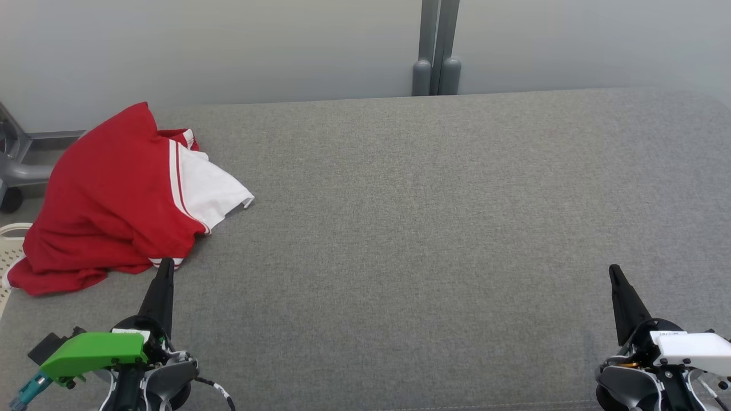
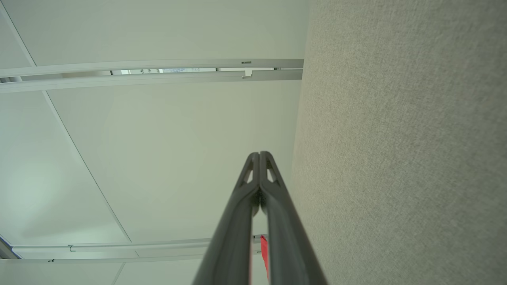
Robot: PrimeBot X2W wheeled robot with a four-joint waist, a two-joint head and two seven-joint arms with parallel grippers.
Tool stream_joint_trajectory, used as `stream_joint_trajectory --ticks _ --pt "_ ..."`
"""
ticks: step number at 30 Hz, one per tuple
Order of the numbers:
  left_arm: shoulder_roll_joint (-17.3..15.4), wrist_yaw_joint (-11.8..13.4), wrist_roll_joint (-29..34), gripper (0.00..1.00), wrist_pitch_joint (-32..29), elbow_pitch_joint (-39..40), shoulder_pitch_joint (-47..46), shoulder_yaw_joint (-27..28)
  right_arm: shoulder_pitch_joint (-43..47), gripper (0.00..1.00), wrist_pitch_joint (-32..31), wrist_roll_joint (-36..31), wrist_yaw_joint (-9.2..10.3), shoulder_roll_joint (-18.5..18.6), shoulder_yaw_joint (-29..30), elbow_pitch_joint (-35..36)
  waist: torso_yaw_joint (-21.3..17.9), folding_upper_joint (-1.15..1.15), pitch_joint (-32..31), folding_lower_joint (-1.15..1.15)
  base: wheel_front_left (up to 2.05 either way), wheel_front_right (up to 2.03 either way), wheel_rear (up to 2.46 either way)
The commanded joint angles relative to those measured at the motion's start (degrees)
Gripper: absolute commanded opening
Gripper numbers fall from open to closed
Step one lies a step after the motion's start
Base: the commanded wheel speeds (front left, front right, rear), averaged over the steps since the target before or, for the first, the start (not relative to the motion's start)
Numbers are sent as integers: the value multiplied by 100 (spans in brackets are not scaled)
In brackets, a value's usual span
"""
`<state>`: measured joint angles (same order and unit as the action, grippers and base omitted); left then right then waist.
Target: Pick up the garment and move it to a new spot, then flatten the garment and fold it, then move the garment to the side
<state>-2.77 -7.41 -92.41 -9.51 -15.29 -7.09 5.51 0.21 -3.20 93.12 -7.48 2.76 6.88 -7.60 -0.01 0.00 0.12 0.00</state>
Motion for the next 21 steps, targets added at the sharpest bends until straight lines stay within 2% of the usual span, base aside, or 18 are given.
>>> stream_joint_trajectory --ticks 1,13,14,21 --pt "-5 -38 -2 0 -2 8 -84 6 13 0 -15 4 -2 24 9 24 0 0 0 0 0 0 0" --pt "3 3 1 0 5 -25 13 -3 2 0 1 -4 0 -7 -6 -28 0 0 0 0 0 0 0" --pt "12 11 1 100 7 -66 52 -10 17 100 3 -5 1 -21 -13 -76 0 0 0 0 0 0 0" --pt "48 19 6 100 89 -295 321 -56 120 100 61 -39 1 -78 -124 -329 -3 0 -9 0 0 0 0"
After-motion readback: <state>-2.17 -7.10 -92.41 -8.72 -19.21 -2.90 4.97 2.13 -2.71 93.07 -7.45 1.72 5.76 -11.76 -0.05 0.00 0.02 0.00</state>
